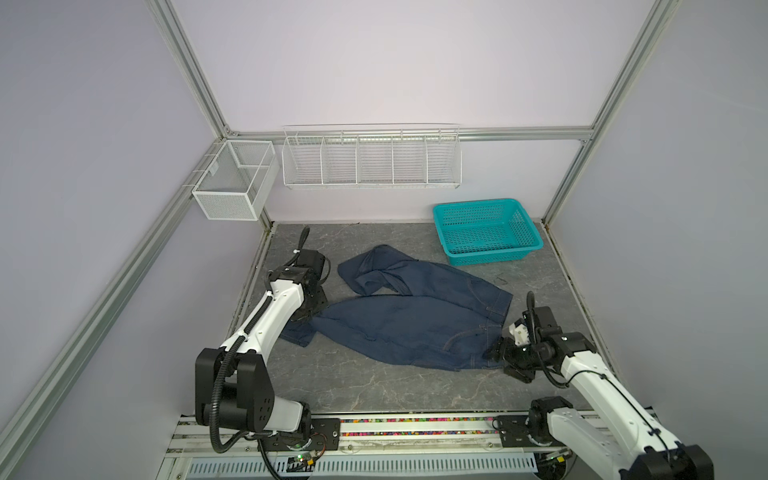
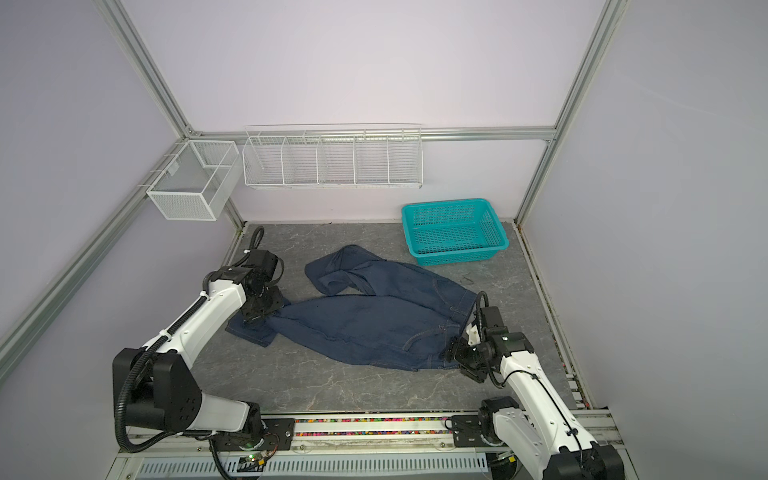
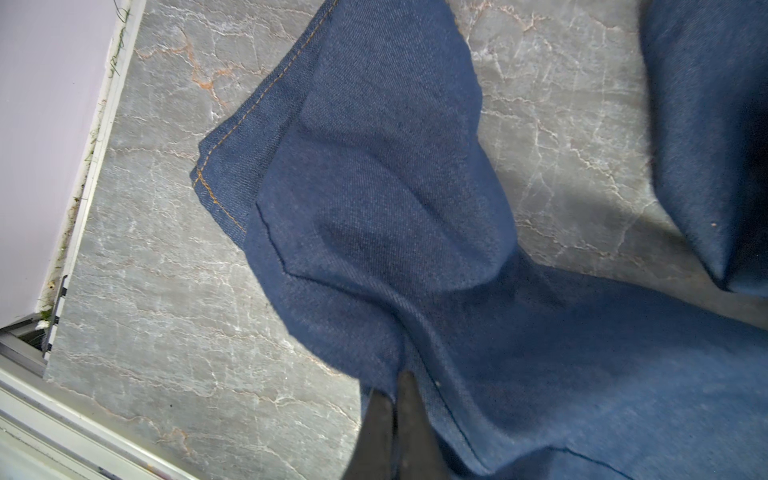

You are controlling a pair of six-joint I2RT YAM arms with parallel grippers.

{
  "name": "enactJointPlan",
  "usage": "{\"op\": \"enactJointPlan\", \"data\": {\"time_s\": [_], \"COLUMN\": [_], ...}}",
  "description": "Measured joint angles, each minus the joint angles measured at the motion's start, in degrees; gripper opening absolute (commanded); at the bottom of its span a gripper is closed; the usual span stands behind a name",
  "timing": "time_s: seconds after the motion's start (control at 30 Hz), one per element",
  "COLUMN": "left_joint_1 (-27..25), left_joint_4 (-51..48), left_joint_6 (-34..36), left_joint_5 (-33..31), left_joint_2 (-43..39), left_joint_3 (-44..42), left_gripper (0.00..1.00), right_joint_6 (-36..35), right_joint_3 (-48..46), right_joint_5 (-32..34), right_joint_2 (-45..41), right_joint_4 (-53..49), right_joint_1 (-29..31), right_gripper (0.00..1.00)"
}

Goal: Fold and stack the trousers
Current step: 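Lay jeans down and drag them toward the robot with both grippers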

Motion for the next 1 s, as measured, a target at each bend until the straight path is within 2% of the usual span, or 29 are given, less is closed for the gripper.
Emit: {"op": "enactJointPlan", "data": {"time_s": [0.17,0.23,0.37,0.53,0.8,0.9,1.0], "left_joint_1": [0.0,0.0,-0.1,0.1,3.5,4.7,5.0], "left_joint_4": [-1.1,-1.7,-3.7,-5.1,-4.4,-3.7,-3.7], "left_joint_6": [1.1,1.7,2.2,3.8,4.5,4.7,4.8], "left_joint_5": [-0.5,-1.3,-4.3,-9.9,-13.3,-13.7,-11.9], "left_joint_2": [1.0,1.1,1.3,2.0,2.7,2.1,-0.1], "left_joint_3": [0.9,1.6,5.2,12.9,25.6,29.4,29.3], "left_gripper": [0.0,0.0,0.0,0.0,0.0,0.0,0.0], "right_joint_6": [4.3,4.7,2.3,-4.7,-8.4,-8.4,-8.6], "right_joint_3": [-2.0,-0.9,8.8,29.9,56.4,60.5,61.4], "right_joint_5": [-1.7,-1.4,1.4,3.1,-3.3,-6.0,-8.0], "right_joint_2": [1.5,1.6,3.6,13.0,29.1,30.9,29.9], "right_joint_4": [5.8,5.6,2.2,0.2,1.1,1.4,1.3], "right_joint_1": [1.7,1.8,1.0,-2.9,-4.1,-4.3,-5.4], "right_gripper": [0.19,0.12,0.1,0.09,0.09,0.09,0.09]}}
